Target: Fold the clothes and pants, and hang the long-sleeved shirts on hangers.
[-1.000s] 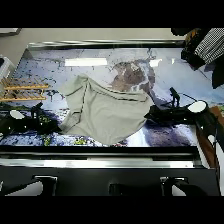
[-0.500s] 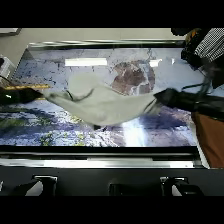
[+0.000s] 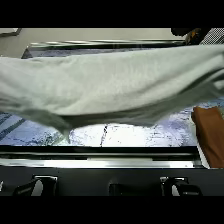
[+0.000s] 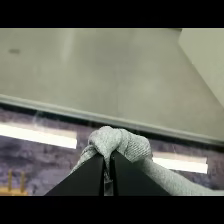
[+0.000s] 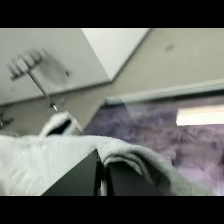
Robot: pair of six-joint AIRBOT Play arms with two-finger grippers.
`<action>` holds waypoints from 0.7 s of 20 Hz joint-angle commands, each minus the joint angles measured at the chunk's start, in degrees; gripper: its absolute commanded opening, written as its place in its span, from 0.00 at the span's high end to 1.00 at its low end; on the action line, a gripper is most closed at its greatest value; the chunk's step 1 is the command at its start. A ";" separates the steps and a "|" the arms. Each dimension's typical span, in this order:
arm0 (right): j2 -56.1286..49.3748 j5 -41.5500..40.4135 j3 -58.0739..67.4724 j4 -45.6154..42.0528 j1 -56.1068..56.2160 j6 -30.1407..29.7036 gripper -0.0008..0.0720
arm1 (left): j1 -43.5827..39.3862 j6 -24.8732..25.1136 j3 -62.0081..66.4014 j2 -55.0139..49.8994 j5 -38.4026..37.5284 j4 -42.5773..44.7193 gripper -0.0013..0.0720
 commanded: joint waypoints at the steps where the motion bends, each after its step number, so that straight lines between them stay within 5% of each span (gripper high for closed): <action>1: 0.57 -2.89 2.60 -2.05 0.04 4.90 0.94 | 0.72 -1.64 0.85 2.56 5.99 1.55 0.96; 8: -21.27 7.28 2.54 -11.85 0.09 7.54 0.94 | -2.03 -0.98 -4.44 -17.46 -4.52 -0.85 0.96; 14: -55.58 6.14 2.54 -9.64 0.22 2.49 0.94 | -12.55 0.09 -8.94 -51.82 2.49 -0.72 0.96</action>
